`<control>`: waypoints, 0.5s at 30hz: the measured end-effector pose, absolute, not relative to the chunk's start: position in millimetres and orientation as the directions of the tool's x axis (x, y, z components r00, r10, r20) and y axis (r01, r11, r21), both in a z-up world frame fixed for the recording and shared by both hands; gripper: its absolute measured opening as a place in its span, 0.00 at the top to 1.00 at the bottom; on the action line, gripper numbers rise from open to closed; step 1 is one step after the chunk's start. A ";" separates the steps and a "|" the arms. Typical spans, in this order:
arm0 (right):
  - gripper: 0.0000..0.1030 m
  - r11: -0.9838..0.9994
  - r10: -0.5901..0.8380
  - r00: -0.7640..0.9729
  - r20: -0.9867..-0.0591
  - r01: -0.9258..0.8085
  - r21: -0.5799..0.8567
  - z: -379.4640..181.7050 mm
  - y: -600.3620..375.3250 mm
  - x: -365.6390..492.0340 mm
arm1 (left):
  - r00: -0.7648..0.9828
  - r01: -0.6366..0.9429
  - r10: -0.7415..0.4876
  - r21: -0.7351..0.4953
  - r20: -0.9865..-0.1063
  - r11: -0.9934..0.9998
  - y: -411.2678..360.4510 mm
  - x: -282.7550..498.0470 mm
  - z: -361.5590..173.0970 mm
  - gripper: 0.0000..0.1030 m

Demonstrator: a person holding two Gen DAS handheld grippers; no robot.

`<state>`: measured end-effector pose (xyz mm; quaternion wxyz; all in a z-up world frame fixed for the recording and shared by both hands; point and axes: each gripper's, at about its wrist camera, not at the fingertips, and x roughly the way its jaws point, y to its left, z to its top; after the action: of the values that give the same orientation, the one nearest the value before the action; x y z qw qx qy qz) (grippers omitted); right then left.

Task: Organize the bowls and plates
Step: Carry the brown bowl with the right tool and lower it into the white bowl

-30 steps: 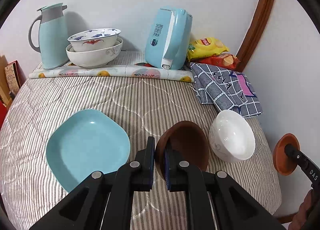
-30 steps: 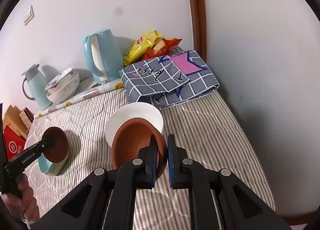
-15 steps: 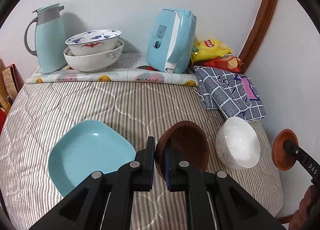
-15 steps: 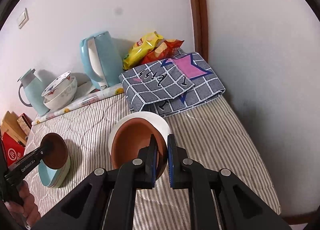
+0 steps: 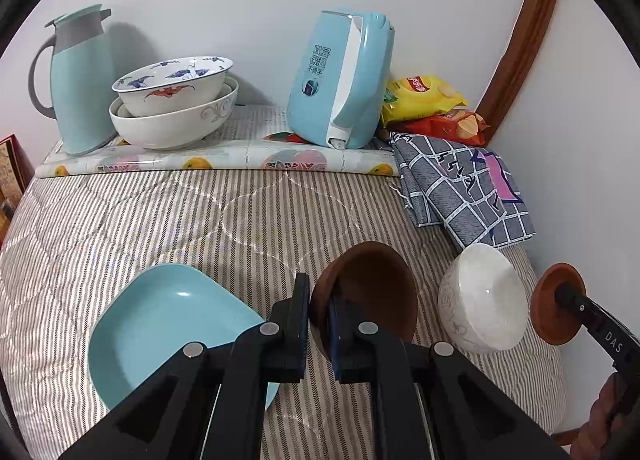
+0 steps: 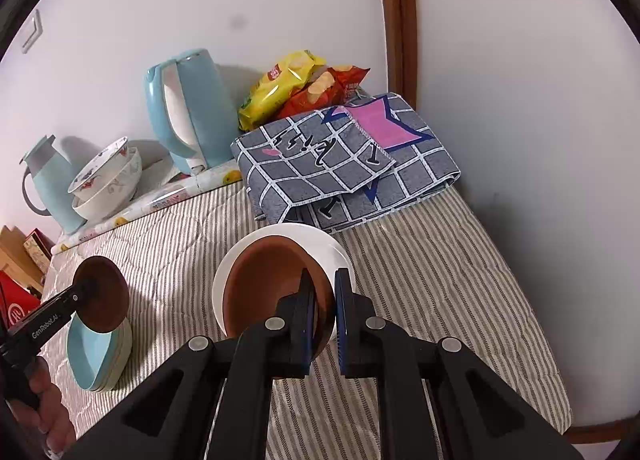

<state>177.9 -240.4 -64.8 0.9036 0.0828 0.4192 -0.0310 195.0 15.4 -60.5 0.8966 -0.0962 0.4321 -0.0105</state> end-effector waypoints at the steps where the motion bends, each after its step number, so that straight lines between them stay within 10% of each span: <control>1: 0.91 0.984 0.012 0.646 -0.763 0.127 0.122 -65.5 -239.4 179.1 | 0.625 -0.064 -0.102 -0.181 -0.774 0.981 15.6 195.3 -61.8 0.91; 15: 0.91 0.984 -0.010 0.616 -0.788 0.148 0.103 -81.3 -230.9 192.9 | 0.602 -0.058 -0.134 -0.211 -0.787 0.976 27.0 208.9 -75.3 0.91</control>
<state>192.9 -230.9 -81.3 0.8954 0.0789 0.4360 -0.0441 208.9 27.0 -75.3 0.8885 -0.1078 0.4455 -0.0215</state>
